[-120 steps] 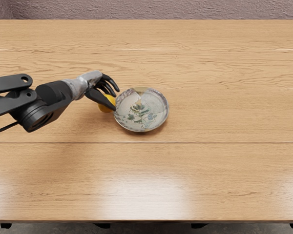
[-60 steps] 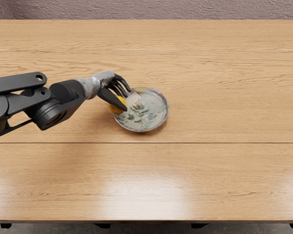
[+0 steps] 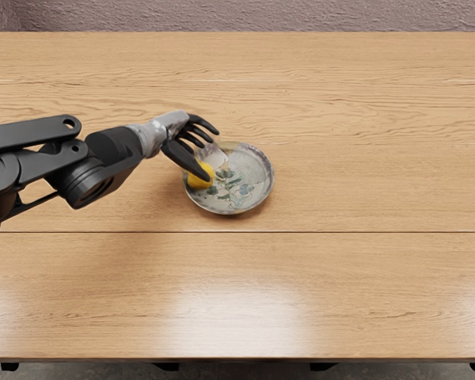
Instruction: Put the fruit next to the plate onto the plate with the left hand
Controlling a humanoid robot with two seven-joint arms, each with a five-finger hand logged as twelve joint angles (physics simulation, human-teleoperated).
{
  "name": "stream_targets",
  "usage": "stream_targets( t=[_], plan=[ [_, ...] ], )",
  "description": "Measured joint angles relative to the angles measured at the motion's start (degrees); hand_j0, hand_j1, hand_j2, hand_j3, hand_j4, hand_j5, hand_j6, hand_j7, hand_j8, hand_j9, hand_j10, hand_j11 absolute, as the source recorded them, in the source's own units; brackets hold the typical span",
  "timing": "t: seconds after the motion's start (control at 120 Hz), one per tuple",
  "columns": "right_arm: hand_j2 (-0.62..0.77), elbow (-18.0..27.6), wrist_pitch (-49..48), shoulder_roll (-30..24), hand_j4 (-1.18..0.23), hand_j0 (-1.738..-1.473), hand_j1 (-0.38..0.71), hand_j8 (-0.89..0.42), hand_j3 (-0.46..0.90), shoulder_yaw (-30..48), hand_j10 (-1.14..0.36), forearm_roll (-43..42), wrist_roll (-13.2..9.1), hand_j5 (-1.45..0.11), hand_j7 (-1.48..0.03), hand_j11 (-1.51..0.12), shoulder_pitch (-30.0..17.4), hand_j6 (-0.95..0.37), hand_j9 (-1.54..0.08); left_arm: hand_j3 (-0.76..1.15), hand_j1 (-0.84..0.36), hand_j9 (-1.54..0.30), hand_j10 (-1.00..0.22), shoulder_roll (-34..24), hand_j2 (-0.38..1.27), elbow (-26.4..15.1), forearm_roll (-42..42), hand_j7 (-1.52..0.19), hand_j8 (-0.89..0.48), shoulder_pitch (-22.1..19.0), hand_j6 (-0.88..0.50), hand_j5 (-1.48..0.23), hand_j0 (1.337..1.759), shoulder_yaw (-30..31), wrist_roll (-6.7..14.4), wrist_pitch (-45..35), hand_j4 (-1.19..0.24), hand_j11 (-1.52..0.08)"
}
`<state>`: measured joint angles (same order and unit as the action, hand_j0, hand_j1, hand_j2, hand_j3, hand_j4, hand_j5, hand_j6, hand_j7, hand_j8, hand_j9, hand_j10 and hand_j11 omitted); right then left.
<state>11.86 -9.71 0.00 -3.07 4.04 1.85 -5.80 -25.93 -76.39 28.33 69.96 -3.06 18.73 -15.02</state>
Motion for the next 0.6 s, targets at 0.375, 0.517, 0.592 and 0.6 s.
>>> stream_targets(
  t=[0.375, 0.517, 0.592, 0.6],
  plan=[
    [0.0, 0.0, 0.0, 0.0, -0.01, -1.658, -0.34, -0.01, 0.0, 0.0, -0.01, 0.0, 0.0, -0.01, -0.01, -0.01, 0.0, -0.01, -0.01, 0.0, 0.28, -0.09, -0.06, -9.8, 0.03, -5.2, -12.9, -0.09, -0.06, -1.0, -0.07, -0.09, 1.658, -4.6, -0.1, 4.2, -0.07, -0.09],
    [0.0, 0.0, 0.0, 0.0, -0.01, -1.658, -0.34, -0.01, 0.0, 0.0, -0.01, 0.0, 0.0, -0.01, -0.01, -0.01, 0.0, -0.01, -0.01, 0.0, 0.31, -0.05, -0.03, -16.3, 0.01, -8.5, -16.5, -0.05, -0.03, -5.6, -0.04, -0.05, 1.658, -6.9, -0.1, 17.4, -0.04, -0.05],
    [0.0, 0.0, 0.0, 0.0, -0.01, -1.658, -0.34, -0.01, 0.0, 0.0, -0.01, 0.0, 0.0, -0.01, -0.01, -0.01, 0.0, -0.01, -0.01, 0.0, 0.32, -0.04, -0.03, -20.7, 0.01, -10.3, -17.1, -0.04, -0.03, -7.3, -0.03, -0.04, 1.658, -9.4, -0.1, 22.1, -0.03, -0.04],
    [0.0, 0.0, 0.0, 0.0, -0.01, -1.658, -0.34, -0.01, 0.0, 0.0, -0.01, 0.0, 0.0, -0.01, -0.01, -0.01, 0.0, -0.01, -0.01, 0.0, 0.32, -0.04, -0.03, -21.3, 0.01, -10.5, -17.2, -0.04, -0.03, -7.4, -0.03, -0.04, 1.658, -9.6, -0.2, 22.4, -0.03, -0.04]
  ],
)
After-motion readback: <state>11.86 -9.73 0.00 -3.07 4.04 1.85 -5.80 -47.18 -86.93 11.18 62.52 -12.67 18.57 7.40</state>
